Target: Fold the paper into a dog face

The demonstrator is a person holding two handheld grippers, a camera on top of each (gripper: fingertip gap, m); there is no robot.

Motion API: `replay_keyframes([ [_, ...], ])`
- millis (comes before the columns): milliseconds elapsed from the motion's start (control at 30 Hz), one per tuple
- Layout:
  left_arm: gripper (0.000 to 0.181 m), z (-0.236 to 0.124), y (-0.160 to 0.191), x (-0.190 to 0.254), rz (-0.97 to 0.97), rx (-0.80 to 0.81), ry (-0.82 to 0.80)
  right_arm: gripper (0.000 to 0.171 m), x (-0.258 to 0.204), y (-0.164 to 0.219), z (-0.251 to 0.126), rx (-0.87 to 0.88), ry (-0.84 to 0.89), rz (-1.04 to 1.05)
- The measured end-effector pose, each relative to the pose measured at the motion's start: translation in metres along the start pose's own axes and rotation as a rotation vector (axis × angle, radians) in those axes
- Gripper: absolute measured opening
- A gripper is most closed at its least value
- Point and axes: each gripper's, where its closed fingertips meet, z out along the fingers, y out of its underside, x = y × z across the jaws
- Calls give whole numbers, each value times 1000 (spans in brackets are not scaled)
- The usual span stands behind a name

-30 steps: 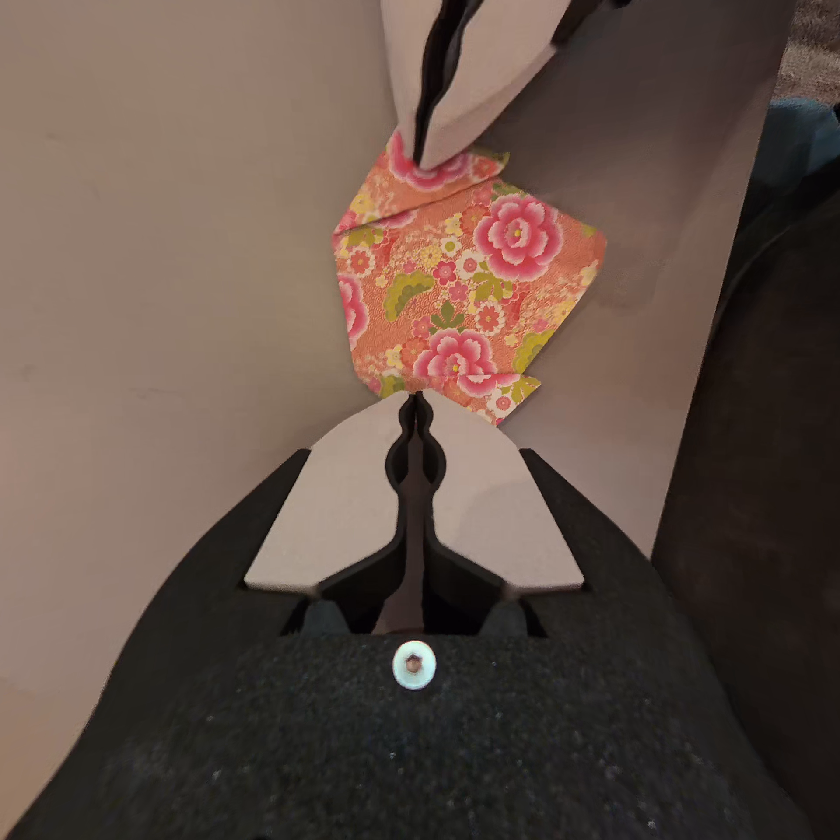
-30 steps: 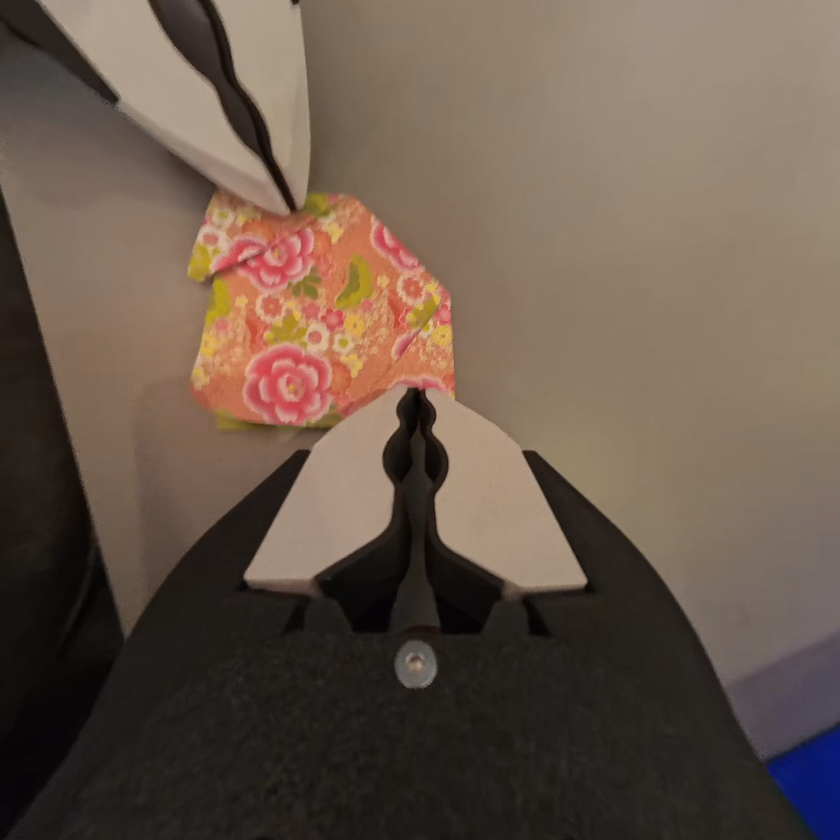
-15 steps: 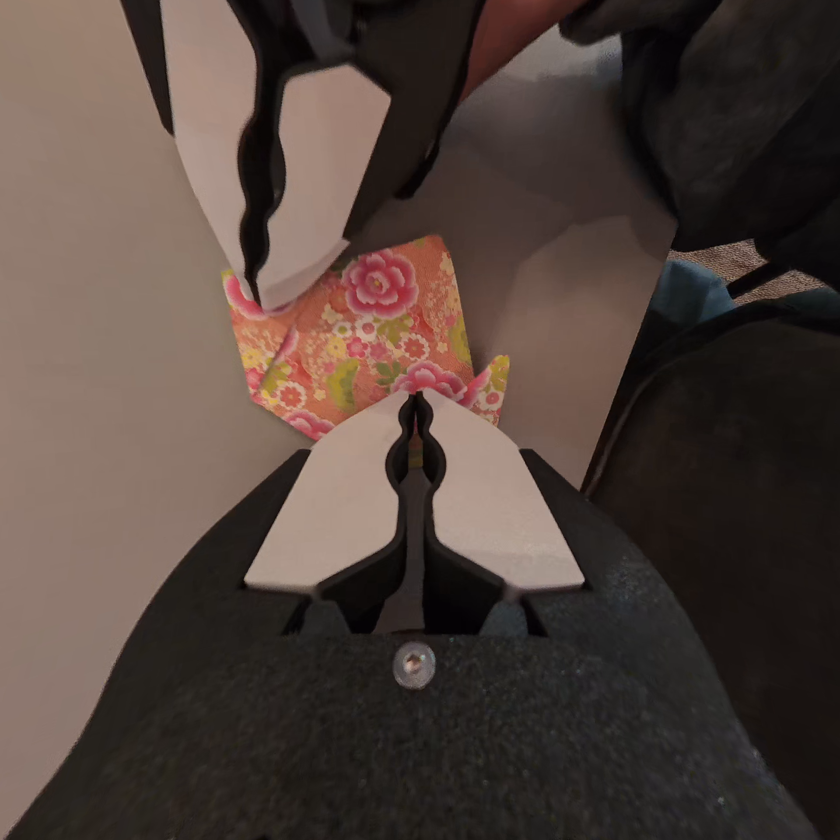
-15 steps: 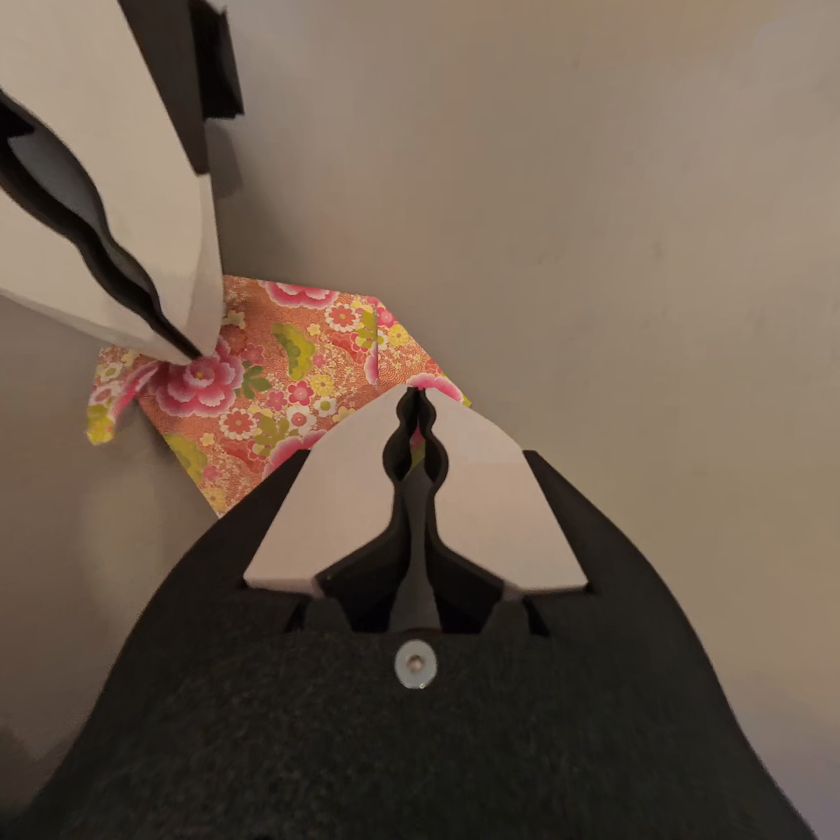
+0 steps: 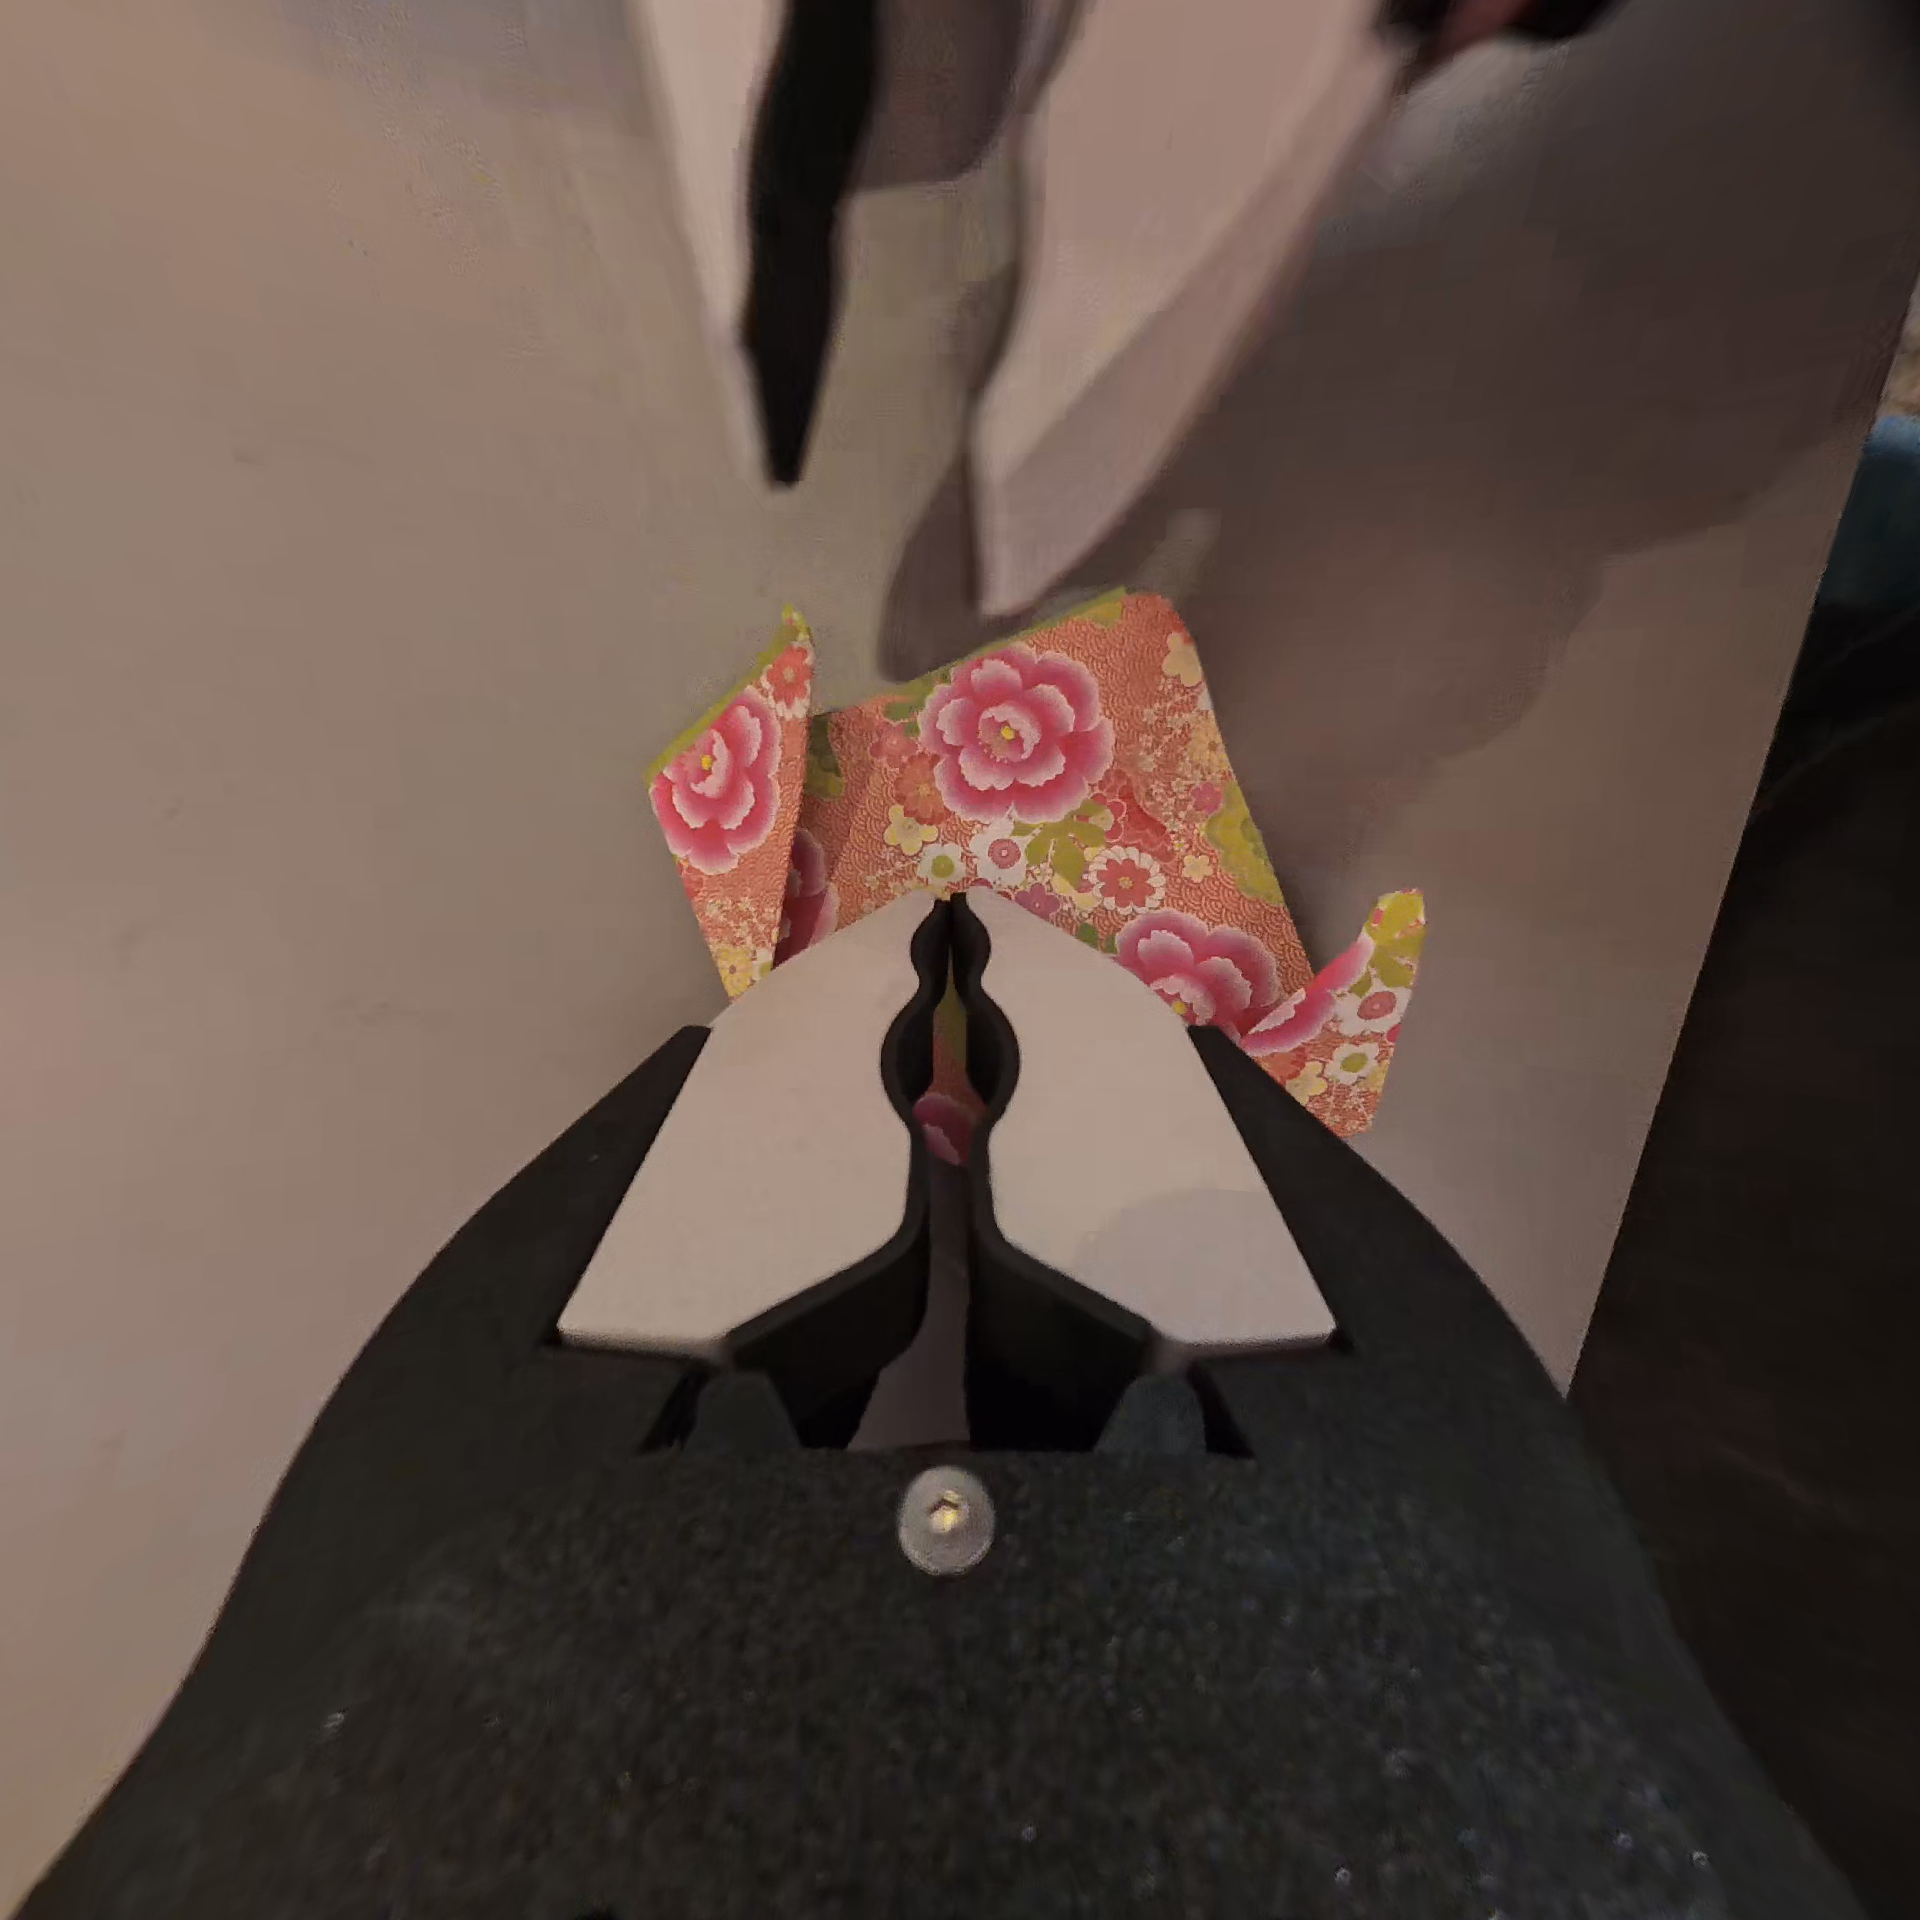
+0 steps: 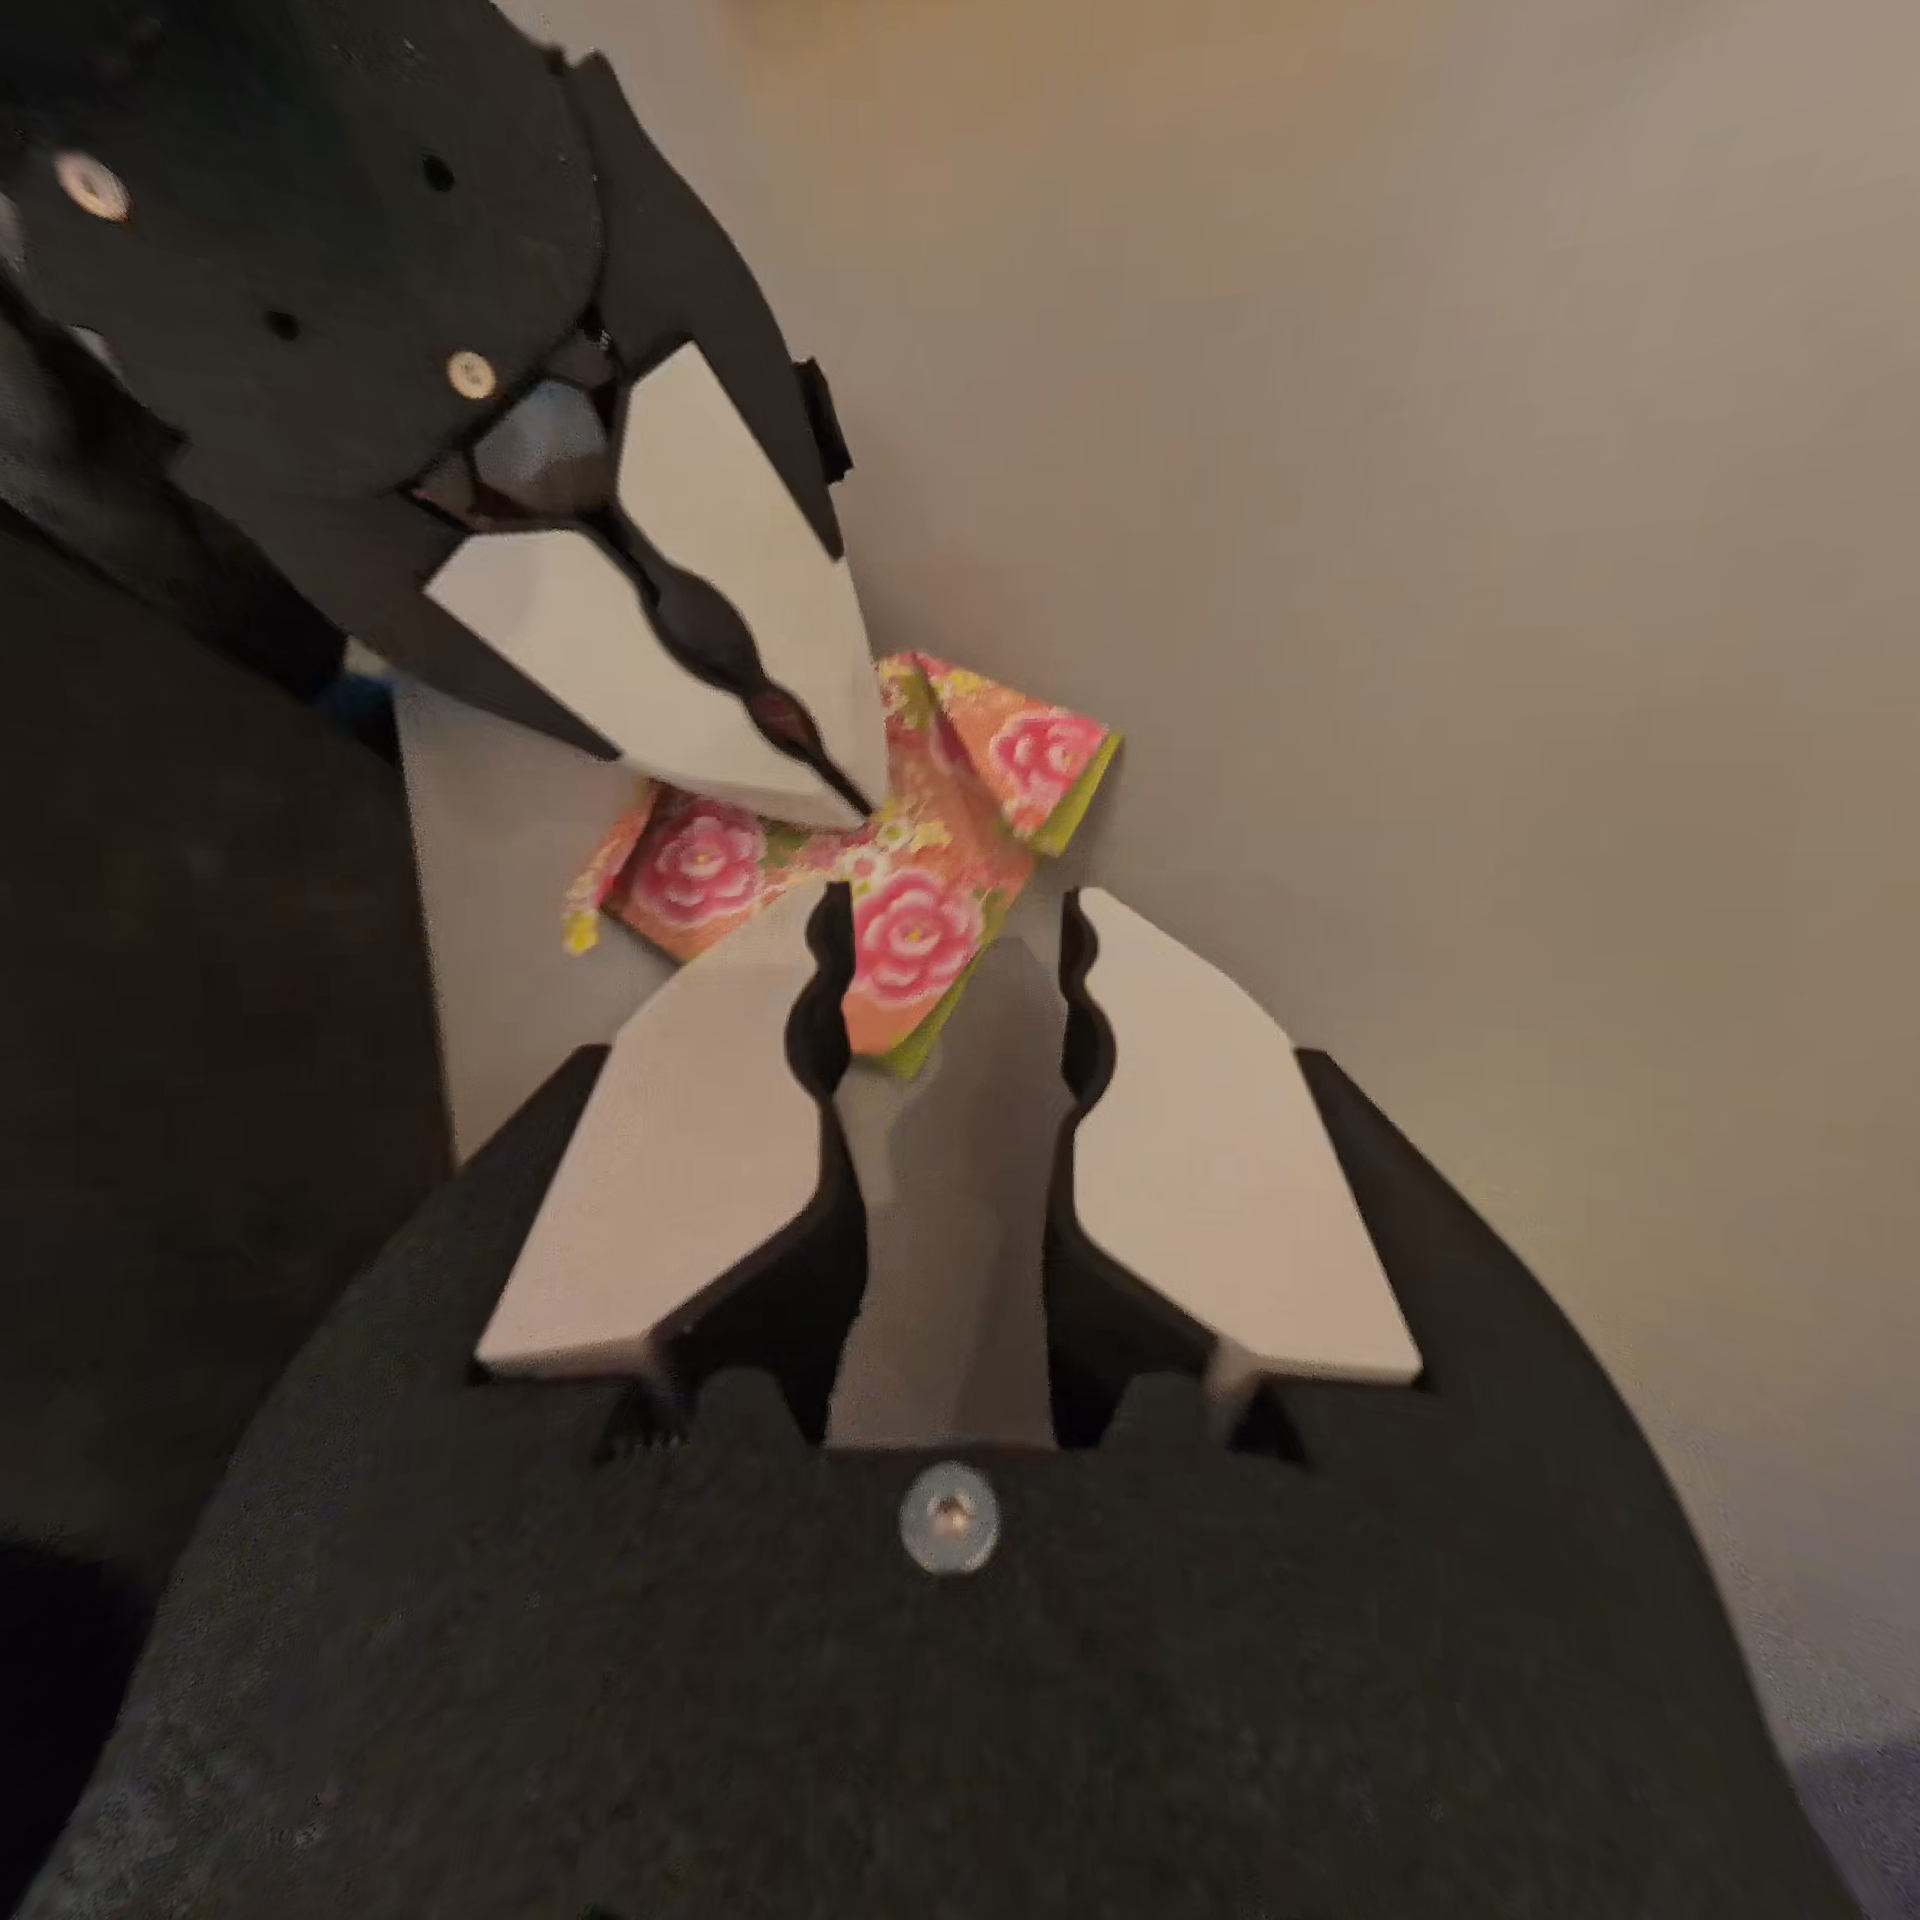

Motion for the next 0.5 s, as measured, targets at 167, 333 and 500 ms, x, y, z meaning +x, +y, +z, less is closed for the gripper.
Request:
replay_keyframes([
  [167,0,0,0,0,-48,25,-48,42,-22,44,6,-50,181,222],
  [333,0,0,0,0,-82,52,-57,39,-15,46,7,-25,307,329],
  [500,0,0,-1,0,-115,70,-42,35,-11,37,13,22,276,402],
])
